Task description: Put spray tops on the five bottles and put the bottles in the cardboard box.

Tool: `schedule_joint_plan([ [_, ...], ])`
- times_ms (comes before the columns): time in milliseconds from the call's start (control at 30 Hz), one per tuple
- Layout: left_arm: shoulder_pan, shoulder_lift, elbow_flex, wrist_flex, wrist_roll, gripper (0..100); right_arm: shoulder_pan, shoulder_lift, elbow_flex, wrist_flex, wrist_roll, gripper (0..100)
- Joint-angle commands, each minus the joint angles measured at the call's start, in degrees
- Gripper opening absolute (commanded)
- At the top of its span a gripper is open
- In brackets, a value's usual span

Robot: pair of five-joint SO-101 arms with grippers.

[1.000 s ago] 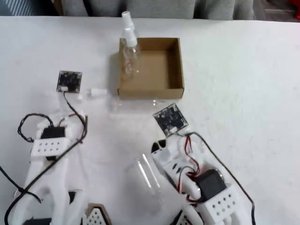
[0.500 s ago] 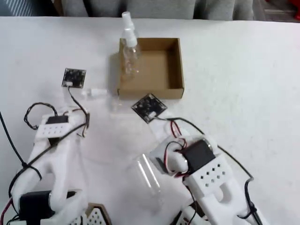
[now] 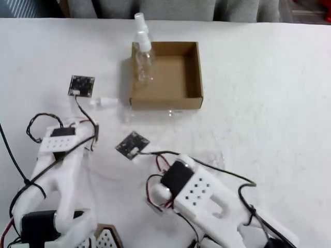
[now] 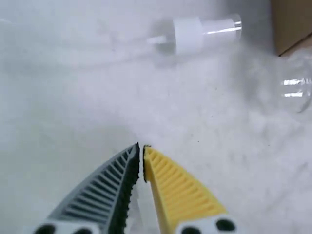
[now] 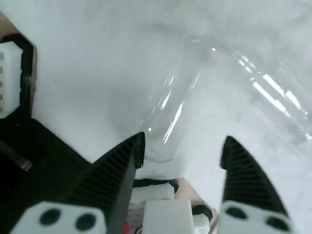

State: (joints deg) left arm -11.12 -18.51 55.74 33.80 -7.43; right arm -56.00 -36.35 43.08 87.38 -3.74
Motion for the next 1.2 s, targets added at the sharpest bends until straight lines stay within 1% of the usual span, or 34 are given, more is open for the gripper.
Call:
schedule_joint_plan([
  [0, -0.7, 0.0, -3.4, -1.8, -0.4, 2, -0.7, 2.7, 1.8, -5.1, -0.8, 30.0],
  [200, -0.7, 0.0, -3.5, -2.3, -0.4, 2, -0.7, 9.9, 9.2, -20.6, -0.9, 29.8],
  [333, -0.7, 0.0, -3.3, -3.3, -0.4, 2, -0.7, 15.7, 12.2, -29.0, -0.9, 29.8],
  [400, -0.7, 0.0, -3.3, -3.3, -0.4, 2, -0.6, 19.0, 12.7, -31.7, -0.9, 29.8],
  [500, -0.7, 0.0, -3.2, -3.3, -0.4, 2, -0.5, 22.6, 12.3, -32.6, -0.4, 29.6],
  [567, -0.7, 0.0, -3.2, -3.3, -0.4, 2, -0.5, 23.1, 11.1, -31.8, -0.4, 24.8],
  [633, -0.7, 0.0, -3.2, -3.3, -0.4, 2, -0.5, 22.3, 9.7, -31.0, 0.4, 13.2],
  [700, -0.7, 0.0, -3.2, -3.3, -0.4, 2, -0.5, 20.5, 7.9, -29.7, 4.7, 0.0],
  [767, -0.7, 0.0, -3.2, -3.3, -0.4, 2, 0.0, 18.2, 6.6, -26.6, 10.7, 5.5],
  [800, -0.7, 0.0, -3.2, -3.3, -0.4, 2, 0.4, 16.7, 6.0, -25.1, 13.8, 6.2],
  [900, -0.7, 0.0, -3.2, -3.3, -0.4, 2, 1.5, 11.9, 2.6, -21.2, 24.2, 0.9],
  [967, -0.7, 0.0, -3.2, -3.3, -0.4, 2, 1.7, 8.9, -0.2, -18.8, 31.6, 2.3],
  [1033, -0.7, 0.0, -3.2, -3.3, -0.4, 2, 1.7, 7.1, -2.8, -18.2, 39.1, 1.5],
  [1167, -0.7, 0.0, -3.2, -3.3, -0.4, 2, 2.2, 8.1, -5.2, -18.3, 55.8, 1.7],
])
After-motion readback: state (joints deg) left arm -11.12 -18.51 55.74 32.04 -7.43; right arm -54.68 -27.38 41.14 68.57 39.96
